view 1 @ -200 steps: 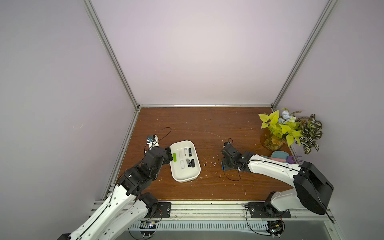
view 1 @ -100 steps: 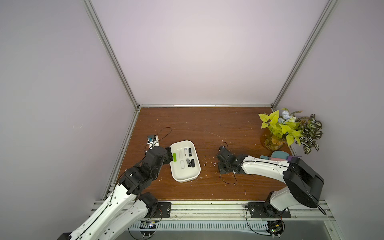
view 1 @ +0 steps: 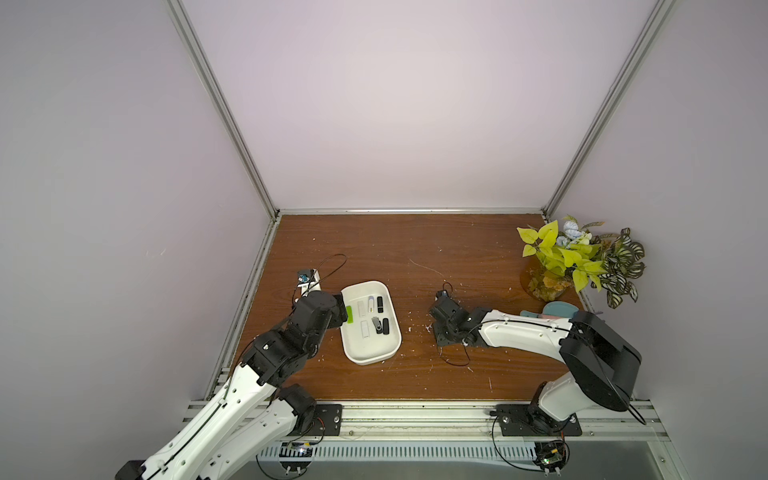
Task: Put the usb flash drive into the storage box
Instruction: Pick up the USB flash from the center of the board, then place the USB flash in the storage box.
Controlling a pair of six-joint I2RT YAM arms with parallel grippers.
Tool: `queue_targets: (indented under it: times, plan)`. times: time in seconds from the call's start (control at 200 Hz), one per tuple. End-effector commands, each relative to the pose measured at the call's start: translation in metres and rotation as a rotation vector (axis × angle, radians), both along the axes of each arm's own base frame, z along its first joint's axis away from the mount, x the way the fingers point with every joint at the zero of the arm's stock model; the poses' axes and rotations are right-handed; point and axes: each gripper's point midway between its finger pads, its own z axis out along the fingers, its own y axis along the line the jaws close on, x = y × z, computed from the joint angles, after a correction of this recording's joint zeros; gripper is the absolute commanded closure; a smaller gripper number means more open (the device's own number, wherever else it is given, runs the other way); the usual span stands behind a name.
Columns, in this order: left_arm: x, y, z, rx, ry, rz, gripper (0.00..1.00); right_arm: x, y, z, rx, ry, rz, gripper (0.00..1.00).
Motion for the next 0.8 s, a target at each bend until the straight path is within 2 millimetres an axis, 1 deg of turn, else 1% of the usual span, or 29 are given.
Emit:
queue_targets:
  times: [0.0, 0.1, 0.185, 0.25, 0.295, 0.355, 0.44, 0.5, 0.55, 0.595, 0.656, 0.716, 0.736, 0.796]
  plan:
    - [-0.002, 0.005, -0.003, 0.018, 0.007, 0.01, 0.23, 0.011, 0.012, 0.027, 0.032, -0.052, 0.014, 0.81]
    - [-0.002, 0.005, -0.002, 0.016, 0.004, 0.012, 0.24, 0.018, 0.036, 0.064, 0.148, -0.102, 0.061, 0.82]
    - [-0.003, 0.008, 0.001, 0.012, -0.011, 0.021, 0.24, 0.023, 0.057, 0.108, 0.261, -0.178, 0.095, 0.83]
    - [-0.004, 0.01, 0.004, 0.004, -0.025, 0.027, 0.24, 0.023, 0.074, 0.14, 0.356, -0.225, 0.121, 0.83]
    - [-0.005, 0.011, 0.006, -0.001, -0.033, 0.031, 0.24, 0.021, 0.088, 0.158, 0.431, -0.239, 0.141, 0.83]
    - [-0.005, 0.012, 0.007, -0.003, -0.037, 0.034, 0.24, 0.016, 0.109, 0.175, 0.539, -0.227, 0.172, 0.83]
    - [-0.005, 0.012, 0.008, -0.003, -0.041, 0.037, 0.24, 0.006, 0.143, 0.188, 0.682, -0.185, 0.216, 0.84]
    - [-0.006, 0.013, 0.008, -0.005, -0.043, 0.038, 0.24, -0.002, 0.17, 0.19, 0.743, -0.15, 0.256, 0.84]
    - [-0.006, 0.013, 0.008, -0.005, -0.045, 0.041, 0.24, -0.009, 0.193, 0.186, 0.764, -0.123, 0.285, 0.84]
    - [-0.006, 0.014, 0.009, -0.007, -0.047, 0.041, 0.24, -0.015, 0.213, 0.176, 0.758, -0.089, 0.31, 0.84]
    - [-0.006, 0.013, 0.009, -0.006, -0.046, 0.039, 0.24, -0.021, 0.235, 0.159, 0.743, -0.043, 0.328, 0.83]
    - [-0.006, 0.013, 0.008, -0.005, -0.044, 0.041, 0.24, -0.023, 0.252, 0.143, 0.718, -0.014, 0.333, 0.83]
    - [-0.006, 0.013, 0.008, -0.005, -0.044, 0.038, 0.24, -0.023, 0.256, 0.14, 0.713, -0.012, 0.333, 0.83]
    - [-0.006, 0.014, 0.009, -0.005, -0.046, 0.041, 0.24, -0.019, 0.264, 0.123, 0.682, -0.004, 0.32, 0.83]
